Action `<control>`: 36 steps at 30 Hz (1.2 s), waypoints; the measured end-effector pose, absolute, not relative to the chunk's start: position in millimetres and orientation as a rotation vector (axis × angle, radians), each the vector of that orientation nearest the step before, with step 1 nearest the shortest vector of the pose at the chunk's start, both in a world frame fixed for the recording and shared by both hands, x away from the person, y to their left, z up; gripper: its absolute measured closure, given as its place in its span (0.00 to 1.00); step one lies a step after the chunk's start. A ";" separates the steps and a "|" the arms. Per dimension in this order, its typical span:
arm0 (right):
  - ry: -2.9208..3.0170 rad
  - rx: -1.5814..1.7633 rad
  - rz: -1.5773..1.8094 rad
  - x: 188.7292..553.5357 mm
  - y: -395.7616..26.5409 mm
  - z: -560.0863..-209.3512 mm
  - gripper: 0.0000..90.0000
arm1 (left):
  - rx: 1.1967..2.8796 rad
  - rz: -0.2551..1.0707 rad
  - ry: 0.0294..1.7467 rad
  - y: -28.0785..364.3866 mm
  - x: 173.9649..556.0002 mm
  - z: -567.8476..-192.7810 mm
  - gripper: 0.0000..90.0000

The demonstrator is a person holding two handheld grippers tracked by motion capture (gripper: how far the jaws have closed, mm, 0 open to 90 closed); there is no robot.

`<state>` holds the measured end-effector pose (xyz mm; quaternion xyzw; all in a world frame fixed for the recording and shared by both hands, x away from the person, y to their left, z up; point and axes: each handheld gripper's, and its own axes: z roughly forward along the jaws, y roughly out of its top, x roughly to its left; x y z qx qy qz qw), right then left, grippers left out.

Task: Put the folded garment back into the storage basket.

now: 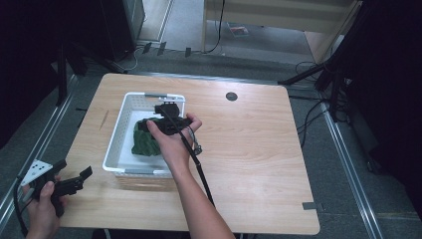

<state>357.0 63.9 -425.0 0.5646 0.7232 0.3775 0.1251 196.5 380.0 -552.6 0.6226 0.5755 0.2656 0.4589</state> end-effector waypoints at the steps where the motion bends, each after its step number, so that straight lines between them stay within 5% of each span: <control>1: 2.096 1.648 1.104 357.3 58.6 -424.1 0.00 | 1.532 0.655 1.418 379.9 196.6 -552.6 0.00; 36: 1.885 1.775 1.067 347.4 -97.1 -439.1 0.00 | 1.530 0.660 1.420 380.1 196.5 -552.7 0.00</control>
